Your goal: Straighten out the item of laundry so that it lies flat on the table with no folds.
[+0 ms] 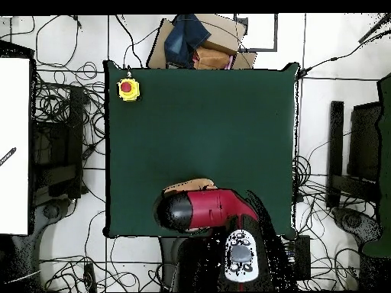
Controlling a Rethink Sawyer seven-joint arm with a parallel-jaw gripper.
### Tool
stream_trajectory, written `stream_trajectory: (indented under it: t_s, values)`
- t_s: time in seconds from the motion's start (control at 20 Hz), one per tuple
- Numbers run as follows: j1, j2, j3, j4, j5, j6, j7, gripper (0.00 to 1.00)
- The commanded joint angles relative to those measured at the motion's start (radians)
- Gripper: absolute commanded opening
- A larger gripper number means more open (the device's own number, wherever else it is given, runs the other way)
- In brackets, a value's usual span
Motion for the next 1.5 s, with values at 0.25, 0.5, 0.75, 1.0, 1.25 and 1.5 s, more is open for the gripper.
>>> stream_trajectory:
  t_s: [0.25, 0.5, 0.75, 1.0, 1.25, 1.5]
  values:
    - [-0.077, -0.114, 0.183, 0.074, 0.059, -0.034, 0.027, 0.00]
    - [-0.078, -0.123, 0.196, 0.071, 0.066, -0.005, 0.047, 0.00]
    - [-0.072, -0.136, 0.196, 0.074, 0.065, 0.011, 0.054, 0.00]
    - [-0.058, -0.125, 0.181, 0.088, 0.035, -0.051, 0.090, 0.00]
    - [-0.052, -0.117, 0.179, 0.094, 0.034, -0.078, 0.109, 0.00]
    - [-0.047, -0.113, 0.174, 0.096, 0.033, -0.091, 0.117, 0.00]
